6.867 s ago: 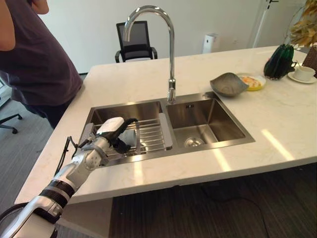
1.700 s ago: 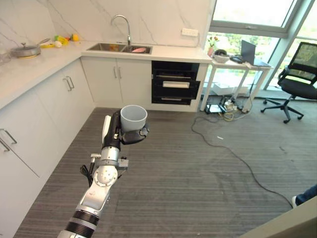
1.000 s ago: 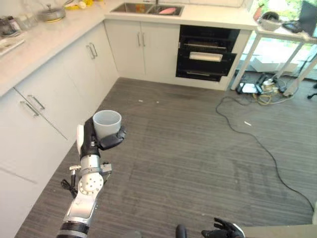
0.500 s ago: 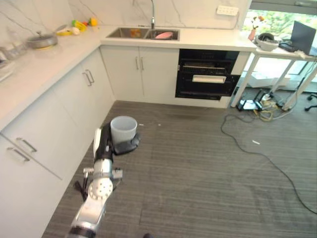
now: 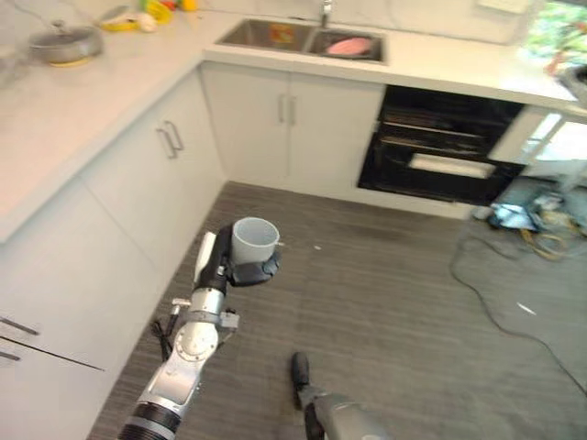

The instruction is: Place the dishes in the dishwasher.

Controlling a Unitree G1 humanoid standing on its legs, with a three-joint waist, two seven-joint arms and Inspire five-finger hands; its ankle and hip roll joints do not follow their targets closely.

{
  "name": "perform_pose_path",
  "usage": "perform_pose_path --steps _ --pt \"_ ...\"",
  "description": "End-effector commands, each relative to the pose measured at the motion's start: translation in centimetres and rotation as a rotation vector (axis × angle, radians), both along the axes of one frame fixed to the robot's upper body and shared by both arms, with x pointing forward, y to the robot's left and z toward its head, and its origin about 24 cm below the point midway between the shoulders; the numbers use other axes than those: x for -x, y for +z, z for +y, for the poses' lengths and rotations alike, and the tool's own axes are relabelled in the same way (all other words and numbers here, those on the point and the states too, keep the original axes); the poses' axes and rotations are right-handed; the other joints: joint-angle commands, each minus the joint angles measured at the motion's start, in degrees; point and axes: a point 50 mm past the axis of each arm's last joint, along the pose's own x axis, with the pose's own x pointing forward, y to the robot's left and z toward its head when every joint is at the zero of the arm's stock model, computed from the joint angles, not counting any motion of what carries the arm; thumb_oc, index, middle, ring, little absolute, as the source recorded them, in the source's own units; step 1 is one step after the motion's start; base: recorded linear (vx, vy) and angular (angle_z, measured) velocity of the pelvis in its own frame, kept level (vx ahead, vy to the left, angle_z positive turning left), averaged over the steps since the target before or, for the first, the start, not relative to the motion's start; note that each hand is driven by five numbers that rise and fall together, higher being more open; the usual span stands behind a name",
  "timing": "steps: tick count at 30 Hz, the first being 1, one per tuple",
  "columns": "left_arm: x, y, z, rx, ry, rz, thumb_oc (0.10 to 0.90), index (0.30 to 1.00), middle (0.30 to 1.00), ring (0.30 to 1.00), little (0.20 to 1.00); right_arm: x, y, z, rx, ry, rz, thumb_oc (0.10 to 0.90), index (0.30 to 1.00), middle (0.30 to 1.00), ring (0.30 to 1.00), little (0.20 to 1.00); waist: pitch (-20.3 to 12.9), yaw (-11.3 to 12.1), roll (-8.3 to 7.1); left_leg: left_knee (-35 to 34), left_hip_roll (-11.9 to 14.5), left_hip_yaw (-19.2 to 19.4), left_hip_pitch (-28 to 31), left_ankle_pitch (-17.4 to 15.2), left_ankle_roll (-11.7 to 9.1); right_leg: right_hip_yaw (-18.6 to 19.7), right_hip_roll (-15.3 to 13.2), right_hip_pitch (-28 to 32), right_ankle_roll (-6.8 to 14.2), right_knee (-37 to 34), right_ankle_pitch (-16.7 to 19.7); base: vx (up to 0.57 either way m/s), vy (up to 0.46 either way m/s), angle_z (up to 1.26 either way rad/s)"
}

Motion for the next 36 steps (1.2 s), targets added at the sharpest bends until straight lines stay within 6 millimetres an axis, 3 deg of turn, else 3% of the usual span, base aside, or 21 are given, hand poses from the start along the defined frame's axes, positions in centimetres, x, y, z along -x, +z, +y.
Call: perform_pose_path --steps 1,2,3,4,5,8,12,13,14,16,17,20,22,24,26,29,30,33,34,35,36 --pt "-0.8 6.6 -0.2 0.051 -0.067 -0.324 0.4 0.3 0.3 0.3 0.3 -3.1 0.5 -1.7 0.032 0.051 -0.092 0.8 0.9 0.9 0.9 0.9 -4.5 -1.6 -0.06 5.0 4.1 2.5 -8.1 1.9 -0.8 4.2 -1.1 12.2 10.7 -6.3 -5.5 0.2 -0.202 0.22" --pt "-0.8 6.6 -0.2 0.052 -0.067 -0.323 0.4 0.3 0.3 0.3 0.3 -3.1 0.6 -1.8 0.033 0.051 -0.092 0.8 0.9 0.9 0.9 0.9 -4.5 -1.7 0.03 5.6 4.2 2.4 -8.4 1.6 -0.8 4.2 -1.0 12.2 10.7 -6.4 -5.4 0.14 -0.201 -0.1" --pt "-0.7 6.4 -0.2 0.081 -0.072 -0.313 0.4 0.3 0.3 0.3 0.3 -3.7 0.8 -2.4 0.05 0.055 -0.112 0.8 0.9 0.9 0.9 0.9 -4.2 -1.4 0.0 12.4 5.2 3.2 -10.8 4.5 -2.4 4.3 -1.1 14.1 10.1 -7.1 -6.1 0.2 -0.338 -0.31" --pt "-0.6 5.9 0.0 0.127 -0.068 -0.285 0.4 0.3 0.3 0.3 0.3 -5.4 1.3 -3.3 0.079 0.068 -0.161 0.8 0.9 0.9 0.9 0.9 -3.6 -0.4 -1.15 25.7 6.3 3.9 -14.9 10.8 -3.9 5.3 -1.5 17.8 9.2 -9.5 -7.4 0.29 -0.474 -0.32" --pt "-0.6 6.2 -0.1 0.128 -0.077 -0.294 0.4 0.3 0.3 0.3 0.3 -6.6 1.7 -3.9 0.1 0.078 -0.195 0.8 0.9 0.9 0.9 0.9 -3.0 0.6 -2.17 33.8 5.5 3.8 -18.3 12.8 -4.0 6.2 -1.9 20.0 8.6 -10.8 -8.1 0.36 -0.465 -0.16" --pt "-0.5 6.6 -0.2 0.126 -0.078 -0.314 0.4 0.3 0.3 0.3 0.3 -9.0 2.5 -5.0 0.134 0.073 -0.268 0.8 0.9 0.9 0.9 0.9 -0.7 3.4 -4.27 47.2 3.4 6.1 -27.6 10.7 -3.6 9.4 -3.3 24.5 7.4 -11.7 -9.4 0.24 -0.209 -0.7" --pt "-0.4 6.8 -0.2 0.187 -0.076 -0.324 0.4 0.3 0.3 0.3 0.3 -9.9 2.8 -5.1 0.143 0.114 -0.288 0.8 0.9 0.9 0.9 0.9 0.1 6.3 -3.61 38.3 6.1 10.6 -33.5 9.9 -3.0 11.4 -4.0 27.6 7.8 -12.5 -10.7 0.29 0.001 -0.78" --pt "-0.4 7.0 -0.2 0.171 -0.08 -0.333 0.4 0.3 0.3 0.3 0.3 -10.1 2.9 -5.3 0.154 0.152 -0.287 0.8 0.9 0.9 0.9 0.9 -0.1 6.8 -2.43 24.9 8.3 10.1 -32.8 10.3 -2.2 12.2 -4.3 29.0 8.9 -12.8 -12.2 0.29 0.118 -0.16" --pt "-0.4 7.0 -0.2 0.171 -0.08 -0.333 0.4 0.3 0.3 0.3 0.3 -10.1 2.9 -5.3 0.154 0.152 -0.287 0.8 0.9 0.9 0.9 0.9 -0.1 6.8 -2.43 24.9 8.3 10.1 -32.8 10.3 -2.2 12.2 -4.3 29.0 8.9 -12.8 -12.2 0.44 0.2 -0.28" --pt "-0.4 6.9 0.2 0.137 -0.057 -0.336 0.4 0.3 0.3 0.3 0.3 -9.6 3.0 -5.7 0.167 0.162 -0.276 0.8 0.9 0.9 0.9 0.9 -0.4 8.1 -0.87 2.7 9.1 6.5 -32.4 12.8 -1.7 14.8 -4.4 30.8 10.1 -13.4 -14.7 0.6 0.172 -0.67" --pt "-0.3 6.3 0.3 0.115 -0.028 -0.318 0.4 0.3 0.3 0.3 0.3 -9.1 2.8 -5.5 0.17 0.188 -0.238 0.8 0.9 0.9 0.9 0.9 -1.2 10.0 0.02 -4.8 6.6 -2.6 -33.8 14.5 -2.2 18.6 -4.4 33.0 10.2 -13.4 -16.3 0.8 0.19 -0.84" --pt "-0.5 6.5 -0.1 0.155 -0.045 -0.327 0.4 0.3 0.3 0.3 0.3 -7.8 2.2 -5.2 0.181 0.266 -0.141 0.8 0.9 0.9 0.9 0.9 -2.8 10.0 1.52 -5.4 8.4 -3.0 -32.1 17.8 -3.6 22.4 -5.3 33.6 11.7 -13.4 -17.4 0.33 0.145 -1.02" --pt "-1.0 7.3 -1.0 0.147 -0.087 -0.352 0.4 0.3 0.3 0.3 0.3 -6.2 1.7 -4.7 0.169 0.336 -0.054 0.8 0.9 0.9 0.9 0.9 -3.5 9.8 1.09 -5.2 8.1 -0.1 -32.1 17.9 -3.1 21.7 -8.0 33.6 13.2 -13.4 -17.1 0.33 0.219 -1.24" --pt "-1.2 7.4 -1.0 0.131 -0.093 -0.35 0.4 0.3 0.3 0.3 0.3 -5.6 1.4 -4.2 0.151 0.344 -0.021 0.8 0.9 0.9 0.9 0.9 -4.3 9.8 0.54 -5.4 7.3 -0.1 -31.4 17.0 -2.3 22.2 -9.2 32.6 14.0 -12.7 -16.5 0.3 0.195 -1.19" --pt "-1.5 8.9 -1.3 0.076 -0.103 -0.406 0.4 0.3 0.3 0.3 0.3 -4.3 0.9 -3.3 0.115 0.27 0.006 0.8 0.9 0.9 0.9 0.9 -5.7 8.0 -0.76 -5.8 5.7 2.3 -28.8 14.6 -0.6 24.2 -11.9 28.9 16.5 -6.4 -13.1 0.36 0.272 -0.58" --pt "-1.9 9.7 -1.2 0.008 -0.081 -0.44 0.4 0.3 0.3 0.3 0.3 -4.6 0.8 -2.8 0.141 0.306 0.026 0.8 0.9 0.9 0.9 0.9 -5.0 7.1 -0.97 -5.8 5.6 4.1 -25.3 11.9 1.3 26.4 -10.9 23.3 18.0 4.6 -6.3 0.2 0.156 -0.85" --pt "-1.9 9.7 -1.2 0.008 -0.081 -0.44 0.4 0.3 0.3 0.3 0.3 -4.6 0.8 -2.8 0.141 0.306 0.026 0.8 0.9 0.9 0.9 0.9 -5.0 7.1 -0.97 -5.8 5.6 4.1 -25.3 11.9 1.3 26.4 -10.9 23.3 18.0 4.6 -6.3 0.1 0.113 -1.08" --pt "-2.2 10.0 -1.1 -0.004 -0.072 -0.45 0.4 0.3 0.3 0.3 0.3 -5.9 0.9 -2.7 0.163 0.341 0.002 0.8 0.9 0.9 0.9 0.9 -2.7 6.0 -0.16 -5.8 6.7 5.5 -23.0 10.6 1.8 24.0 -9.2 18.9 18.6 12.0 -4.6 0.09 0.139 -0.69" --pt "-2.2 9.6 -0.9 -0.021 -0.055 -0.432 0.4 0.3 0.3 0.3 0.3 -6.3 0.8 -2.3 0.167 0.349 -0.014 0.8 0.9 0.9 0.9 0.9 -2.2 5.8 0.38 -5.8 7.4 7.9 -21.5 9.7 1.9 16.5 -10.0 16.1 17.7 12.4 -6.0 0.18 0.281 -0.34" --pt "-2.0 9.3 -0.4 -0.026 -0.034 -0.419 0.4 0.3 0.3 0.3 0.3 -6.6 0.7 -1.9 0.166 0.372 -0.028 0.8 0.9 0.9 0.9 0.9 -2.7 5.2 0.75 -5.8 7.4 10.2 -20.6 8.5 1.8 10.1 -7.5 14.5 16.5 8.6 -11.5 0.26 0.294 -0.77" --pt "-1.9 9.1 -0.1 -0.027 -0.023 -0.415 0.4 0.3 0.3 0.3 0.3 -6.7 0.7 -1.8 0.169 0.376 -0.032 0.8 0.9 0.9 0.9 0.9 -3.0 5.0 0.62 -5.8 7.6 11.0 -20.1 7.9 1.6 8.2 -5.9 14.7 15.6 5.7 -12.8 0.27 0.13 -0.91"
